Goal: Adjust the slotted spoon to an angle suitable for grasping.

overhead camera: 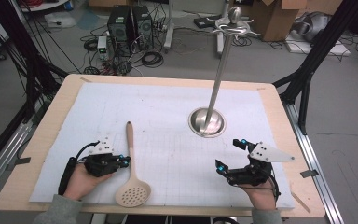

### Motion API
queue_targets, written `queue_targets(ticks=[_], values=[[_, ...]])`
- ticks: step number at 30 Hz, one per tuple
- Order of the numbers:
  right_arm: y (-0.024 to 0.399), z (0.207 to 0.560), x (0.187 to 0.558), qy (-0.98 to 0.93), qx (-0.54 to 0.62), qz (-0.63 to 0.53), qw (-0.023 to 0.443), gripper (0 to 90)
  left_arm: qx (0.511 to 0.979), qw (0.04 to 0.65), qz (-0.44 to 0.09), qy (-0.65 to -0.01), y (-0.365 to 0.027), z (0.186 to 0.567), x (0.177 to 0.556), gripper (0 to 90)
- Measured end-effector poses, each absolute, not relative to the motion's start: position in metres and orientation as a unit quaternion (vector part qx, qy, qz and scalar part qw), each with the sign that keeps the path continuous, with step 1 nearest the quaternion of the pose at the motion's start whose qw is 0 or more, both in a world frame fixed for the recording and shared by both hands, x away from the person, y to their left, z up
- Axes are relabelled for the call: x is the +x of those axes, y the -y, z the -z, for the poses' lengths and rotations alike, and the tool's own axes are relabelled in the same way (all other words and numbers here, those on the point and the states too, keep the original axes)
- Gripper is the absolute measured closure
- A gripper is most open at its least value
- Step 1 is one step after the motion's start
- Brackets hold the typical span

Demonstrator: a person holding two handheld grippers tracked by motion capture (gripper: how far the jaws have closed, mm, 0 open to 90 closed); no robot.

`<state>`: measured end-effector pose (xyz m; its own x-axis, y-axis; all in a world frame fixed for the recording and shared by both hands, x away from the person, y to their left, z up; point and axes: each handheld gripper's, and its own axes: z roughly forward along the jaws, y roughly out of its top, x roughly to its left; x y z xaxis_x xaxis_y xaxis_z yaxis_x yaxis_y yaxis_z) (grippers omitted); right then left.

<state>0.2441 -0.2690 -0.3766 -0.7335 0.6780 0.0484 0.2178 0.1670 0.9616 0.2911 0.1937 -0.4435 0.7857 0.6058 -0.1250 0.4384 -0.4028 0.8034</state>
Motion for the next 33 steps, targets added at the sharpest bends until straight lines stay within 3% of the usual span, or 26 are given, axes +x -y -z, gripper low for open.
queue_targets(ticks=[33], values=[[0.273, 0.376, 0.241, -0.735, 0.311, -0.569, 0.201, 3.1, 0.862, 0.442, -0.052, -0.243, -0.140, 0.446, 0.311, 89.7]])
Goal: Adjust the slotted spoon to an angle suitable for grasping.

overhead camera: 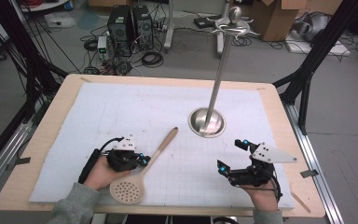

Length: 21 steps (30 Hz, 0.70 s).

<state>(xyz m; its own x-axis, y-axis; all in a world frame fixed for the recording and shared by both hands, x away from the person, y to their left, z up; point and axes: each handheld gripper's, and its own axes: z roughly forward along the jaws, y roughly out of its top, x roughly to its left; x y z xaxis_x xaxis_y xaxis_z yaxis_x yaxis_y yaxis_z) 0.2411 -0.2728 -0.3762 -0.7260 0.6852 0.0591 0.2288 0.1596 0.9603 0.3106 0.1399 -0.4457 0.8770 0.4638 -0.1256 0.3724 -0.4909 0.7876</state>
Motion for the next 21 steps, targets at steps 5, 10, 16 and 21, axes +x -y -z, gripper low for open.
queue_targets(ticks=[5, 10, 16, 21], values=[[0.274, 0.376, 0.242, -0.733, 0.309, -0.570, 0.204, 3.1, 0.863, 0.444, -0.043, -0.235, -0.139, 0.448, 0.312, 89.7], [0.274, 0.376, 0.241, -0.733, 0.311, -0.570, 0.201, 3.1, 0.864, 0.445, -0.050, -0.233, -0.140, 0.445, 0.311, 89.7], [0.275, 0.376, 0.241, -0.732, 0.310, -0.571, 0.203, 3.1, 0.855, 0.455, -0.067, -0.240, -0.139, 0.417, 0.304, 89.7], [0.278, 0.374, 0.239, -0.728, 0.314, -0.574, 0.203, 3.1, 0.857, 0.446, -0.082, -0.244, -0.127, 0.402, 0.293, 89.7]])
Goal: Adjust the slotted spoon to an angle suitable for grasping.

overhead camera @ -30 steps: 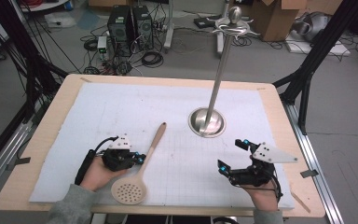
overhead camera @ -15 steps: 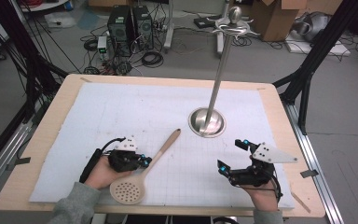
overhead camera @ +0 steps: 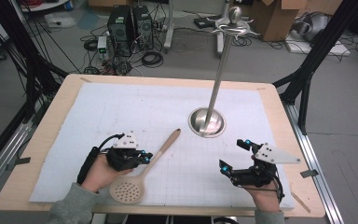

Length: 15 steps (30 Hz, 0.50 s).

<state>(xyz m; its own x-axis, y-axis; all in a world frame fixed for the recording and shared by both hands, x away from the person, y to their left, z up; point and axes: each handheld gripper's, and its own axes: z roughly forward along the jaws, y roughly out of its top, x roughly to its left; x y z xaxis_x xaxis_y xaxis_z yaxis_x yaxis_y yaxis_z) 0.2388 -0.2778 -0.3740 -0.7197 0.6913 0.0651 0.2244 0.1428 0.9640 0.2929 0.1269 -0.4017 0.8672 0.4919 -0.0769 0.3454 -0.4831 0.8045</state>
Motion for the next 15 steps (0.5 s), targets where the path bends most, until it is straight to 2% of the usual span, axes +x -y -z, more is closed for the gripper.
queue_targets(ticks=[4, 9, 15], values=[[0.280, 0.373, 0.238, -0.726, 0.312, -0.578, 0.206, 3.1, 0.856, 0.440, -0.089, -0.256, -0.118, 0.398, 0.291, 89.6], [0.280, 0.372, 0.238, -0.724, 0.310, -0.582, 0.205, 3.1, 0.850, 0.418, -0.105, -0.302, -0.109, 0.400, 0.301, 89.6], [0.283, 0.373, 0.239, -0.721, 0.313, -0.583, 0.205, 3.1, 0.855, 0.400, -0.103, -0.314, -0.104, 0.408, 0.312, 89.7]])
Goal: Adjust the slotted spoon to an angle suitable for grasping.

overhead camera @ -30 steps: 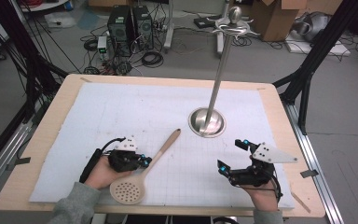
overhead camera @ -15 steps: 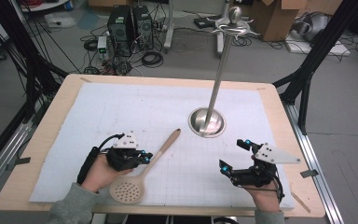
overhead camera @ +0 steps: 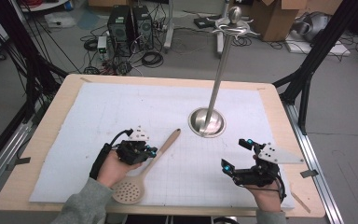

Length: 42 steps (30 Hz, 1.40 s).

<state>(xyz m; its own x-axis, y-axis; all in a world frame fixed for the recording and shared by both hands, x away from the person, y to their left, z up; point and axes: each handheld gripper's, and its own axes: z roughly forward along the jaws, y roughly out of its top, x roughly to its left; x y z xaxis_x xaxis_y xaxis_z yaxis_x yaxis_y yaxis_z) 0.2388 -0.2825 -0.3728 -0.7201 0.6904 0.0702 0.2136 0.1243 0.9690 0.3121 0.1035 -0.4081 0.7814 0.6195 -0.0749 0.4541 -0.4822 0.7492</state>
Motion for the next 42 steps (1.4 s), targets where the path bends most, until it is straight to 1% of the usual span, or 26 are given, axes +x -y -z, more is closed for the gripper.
queue_targets(ticks=[8, 16, 25, 34, 40, 42], values=[[0.284, 0.371, 0.237, -0.718, 0.314, -0.586, 0.206, 3.1, 0.864, 0.380, -0.092, -0.318, -0.101, 0.421, 0.321, 89.7], [0.286, 0.371, 0.237, -0.717, 0.316, -0.586, 0.209, 3.1, 0.872, 0.370, -0.085, -0.311, -0.099, 0.423, 0.325, 89.7], [0.285, 0.370, 0.237, -0.718, 0.313, -0.586, 0.208, 3.1, 0.888, 0.373, -0.062, -0.262, -0.093, 0.426, 0.332, 89.7], [0.286, 0.371, 0.237, -0.717, 0.313, -0.586, 0.210, 3.1, 0.908, 0.368, -0.045, -0.195, -0.083, 0.427, 0.335, 89.7], [0.286, 0.371, 0.236, -0.718, 0.315, -0.584, 0.209, 3.1, 0.906, 0.375, -0.032, -0.192, -0.082, 0.429, 0.337, 89.7], [0.287, 0.371, 0.236, -0.718, 0.317, -0.583, 0.209, 3.1, 0.899, 0.384, -0.048, -0.205, -0.084, 0.424, 0.336, 89.7]])
